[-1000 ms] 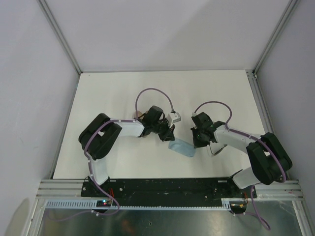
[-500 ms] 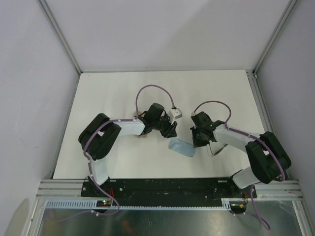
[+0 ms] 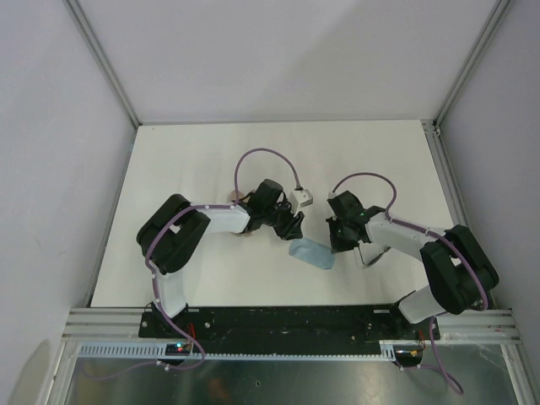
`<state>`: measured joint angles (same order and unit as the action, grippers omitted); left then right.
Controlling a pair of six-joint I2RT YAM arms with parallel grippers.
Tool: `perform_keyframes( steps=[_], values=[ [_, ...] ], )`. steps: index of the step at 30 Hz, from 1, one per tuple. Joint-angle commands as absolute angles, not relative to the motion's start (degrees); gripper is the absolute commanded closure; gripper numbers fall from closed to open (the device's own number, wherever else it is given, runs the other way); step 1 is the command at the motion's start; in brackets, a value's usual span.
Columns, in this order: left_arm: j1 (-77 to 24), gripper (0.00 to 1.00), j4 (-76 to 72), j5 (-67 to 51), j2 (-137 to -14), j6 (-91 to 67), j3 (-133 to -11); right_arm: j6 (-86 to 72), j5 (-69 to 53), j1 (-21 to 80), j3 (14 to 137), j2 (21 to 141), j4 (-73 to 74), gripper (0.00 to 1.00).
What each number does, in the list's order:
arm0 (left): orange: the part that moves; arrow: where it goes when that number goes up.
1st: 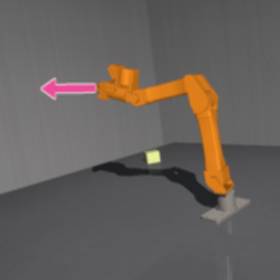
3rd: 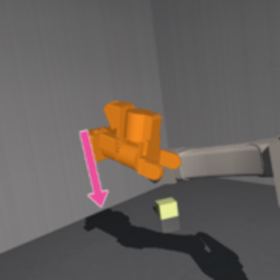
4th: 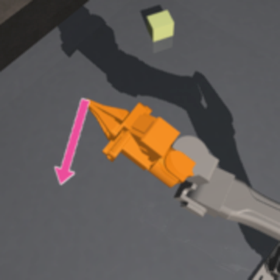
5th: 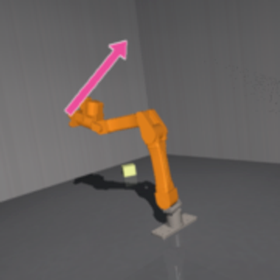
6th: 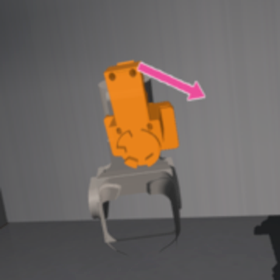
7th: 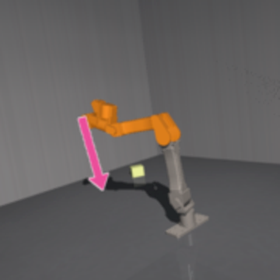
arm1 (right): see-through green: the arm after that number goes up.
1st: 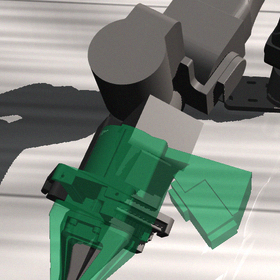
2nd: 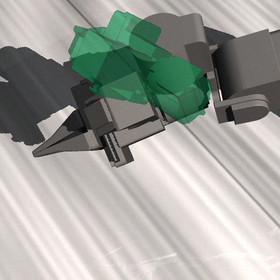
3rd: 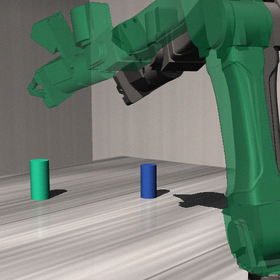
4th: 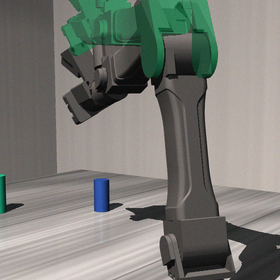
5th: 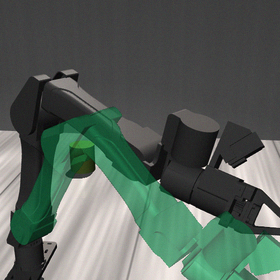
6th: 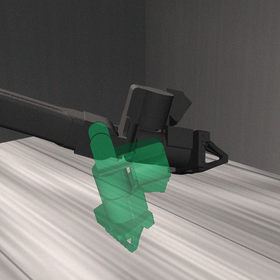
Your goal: Organize the sunglasses
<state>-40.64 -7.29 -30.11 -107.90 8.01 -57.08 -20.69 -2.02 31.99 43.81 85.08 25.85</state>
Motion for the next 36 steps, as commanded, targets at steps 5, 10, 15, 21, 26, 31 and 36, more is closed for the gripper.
perform_keyframes(
  steps=[5, 10, 15, 21, 26, 31, 36],
  values=[
    [-40.83, 0.66, -6.2, -30.5, -106.41, 9.56, -55.4, -19.59, -1.84, 31.64, 44.82, 86.99, 26.03, 1.0],
    [-40.86, 0.7, -5.84, -31.99, -106.63, 9.88, -55.65, -19.53, -1.99, 31.64, 44.91, 87.13, 26.04, 1.0],
    [-41.01, 0.79, -5.21, -32.93, -107.26, 10.0, -56.05, -19.59, -2.02, 31.64, 44.83, 86.99, 26.13, 1.0],
    [-41.02, 0.95, -4.54, -32.81, -106.91, 10.57, -56.16, -19.55, -2.27, 31.64, 44.89, 86.8, 26.11, 1.0],
    [-41.03, 1.0, -4.48, -32.69, -106.63, 9.49, -57.6, -19.4, -3.02, 31.96, 45.67, 86.65, 26.35, 1.0],
    [-40.93, 1.0, -4.64, -28.63, -102.86, 7.71, -58.32, -19.33, -2.48, 34.46, 49.13, 85.92, 27.89, 1.0],
    [-40.88, 1.0, -5.03, -23.66, -96.24, 5.18, -56.79, -20.04, -2.62, 37.93, 53.24, 83.8, 29.29, 1.0]
  ],
)
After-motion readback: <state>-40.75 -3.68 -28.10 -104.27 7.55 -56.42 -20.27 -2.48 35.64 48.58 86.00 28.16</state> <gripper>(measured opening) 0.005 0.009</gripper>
